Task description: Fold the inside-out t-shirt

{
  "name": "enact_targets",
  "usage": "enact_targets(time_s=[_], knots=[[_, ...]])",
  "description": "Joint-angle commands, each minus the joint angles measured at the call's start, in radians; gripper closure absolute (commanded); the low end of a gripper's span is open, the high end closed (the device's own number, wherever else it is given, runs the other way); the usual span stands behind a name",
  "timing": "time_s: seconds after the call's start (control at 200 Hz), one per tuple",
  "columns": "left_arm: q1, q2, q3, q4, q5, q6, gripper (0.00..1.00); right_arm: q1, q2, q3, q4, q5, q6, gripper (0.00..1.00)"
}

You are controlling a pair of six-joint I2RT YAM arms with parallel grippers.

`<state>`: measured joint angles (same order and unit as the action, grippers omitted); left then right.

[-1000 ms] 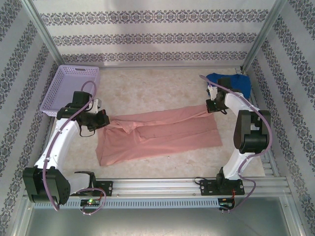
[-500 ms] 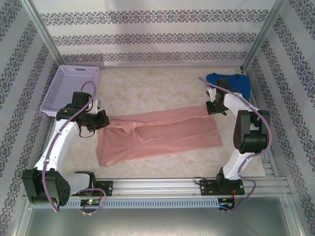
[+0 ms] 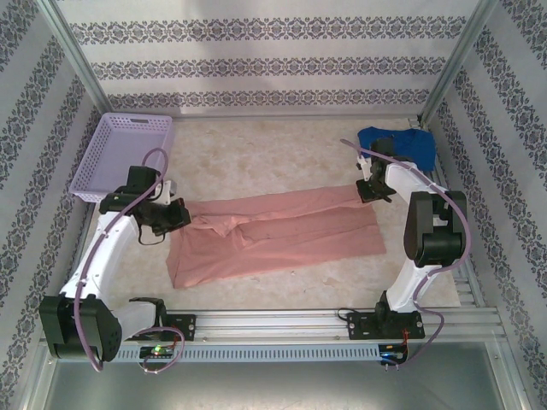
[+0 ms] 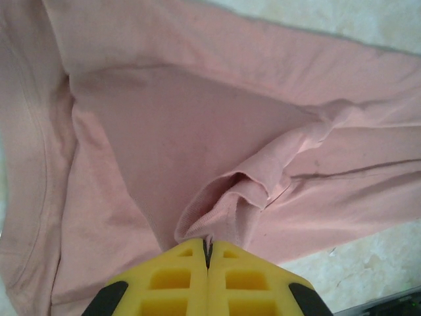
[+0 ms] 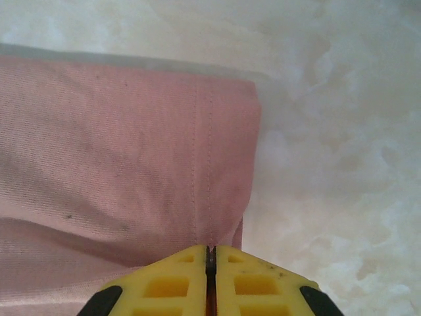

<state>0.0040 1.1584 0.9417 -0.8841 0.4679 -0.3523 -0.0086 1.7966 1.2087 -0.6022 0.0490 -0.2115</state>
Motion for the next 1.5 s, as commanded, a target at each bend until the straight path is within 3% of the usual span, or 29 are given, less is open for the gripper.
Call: enact_targets(time_s=[0.0,0.14,0.25,0.465,0.68,1.094,1.229,1.374,1.499], knots=[[0.008,-0.017,-0.039,-0.023,0.004,-0.020,1.00,0.016,0.018,-0.015,-0.053,0.087,0.018,0.81],[0.008,-0.005,-0.067,-0.001,0.008,-0.025,1.00,0.049,-0.048,-0.051,-0.064,0.107,0.060,0.69],[0.008,0.004,-0.073,0.008,0.012,-0.024,1.00,0.062,-0.100,-0.068,-0.059,0.124,0.090,0.65],[0.008,0.002,-0.072,0.013,0.018,-0.025,1.00,0.071,-0.055,-0.013,0.013,-0.026,0.174,0.64],[0.008,-0.007,-0.062,-0.009,0.009,-0.020,1.00,0.079,0.120,0.095,-0.160,0.047,0.236,0.65],[0.009,-0.021,-0.104,-0.016,0.029,-0.043,1.00,0.106,0.027,0.047,-0.147,0.073,0.256,0.63],[0.007,-0.025,-0.131,-0.004,0.030,-0.053,1.00,0.227,-0.093,0.031,-0.077,0.067,0.224,0.61],[0.005,-0.019,-0.127,0.002,0.028,-0.055,1.00,0.451,-0.229,-0.072,0.112,-0.153,0.198,0.57],[0.004,-0.025,-0.128,0.001,0.028,-0.055,1.00,0.676,-0.241,-0.152,0.396,-0.306,0.310,0.54]])
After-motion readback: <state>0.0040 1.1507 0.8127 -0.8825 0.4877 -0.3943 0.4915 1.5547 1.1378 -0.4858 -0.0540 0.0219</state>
